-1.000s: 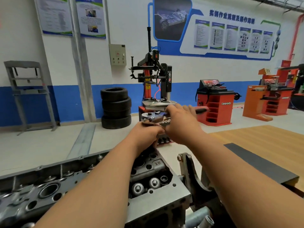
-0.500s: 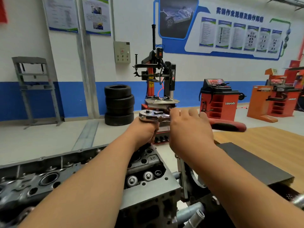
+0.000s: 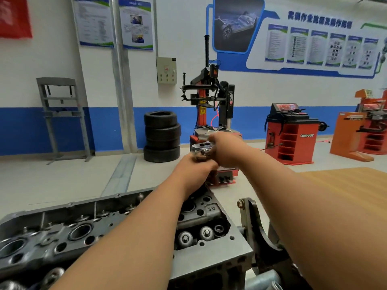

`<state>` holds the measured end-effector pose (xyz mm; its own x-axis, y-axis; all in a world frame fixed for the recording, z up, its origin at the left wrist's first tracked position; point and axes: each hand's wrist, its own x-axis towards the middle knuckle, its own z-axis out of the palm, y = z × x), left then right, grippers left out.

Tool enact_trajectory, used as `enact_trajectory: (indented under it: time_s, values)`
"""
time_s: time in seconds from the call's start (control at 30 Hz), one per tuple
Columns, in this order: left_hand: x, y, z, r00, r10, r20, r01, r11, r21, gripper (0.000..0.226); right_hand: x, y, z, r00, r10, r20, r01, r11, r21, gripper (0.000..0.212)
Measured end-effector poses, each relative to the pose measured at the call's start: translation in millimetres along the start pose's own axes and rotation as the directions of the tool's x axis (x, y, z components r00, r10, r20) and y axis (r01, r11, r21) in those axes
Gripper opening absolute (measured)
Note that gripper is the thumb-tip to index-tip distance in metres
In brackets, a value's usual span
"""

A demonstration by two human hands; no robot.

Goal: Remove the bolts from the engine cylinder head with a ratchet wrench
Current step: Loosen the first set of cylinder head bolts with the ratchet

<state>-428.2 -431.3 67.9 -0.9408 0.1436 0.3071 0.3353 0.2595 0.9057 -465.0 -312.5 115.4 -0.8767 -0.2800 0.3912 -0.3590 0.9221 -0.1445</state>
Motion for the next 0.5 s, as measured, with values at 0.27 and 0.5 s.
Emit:
enact_trajectory:
  time_s: [0.27,0.5]
  values:
    - [1,6,9,0.995,-0.088,-0.037,0.091,0.993,0.074,0.031,-46,-3,-8,0.972,0.205,-0.114,-0.224,0.957,-0.185,0.035]
    - [-3,11,12,0.992,-0.017,-0.127,0.039,0.985,0.167,0.014,-149,-53,-14,0.976,0.103,-0.192,-0.183,0.865,-0.467,0.058]
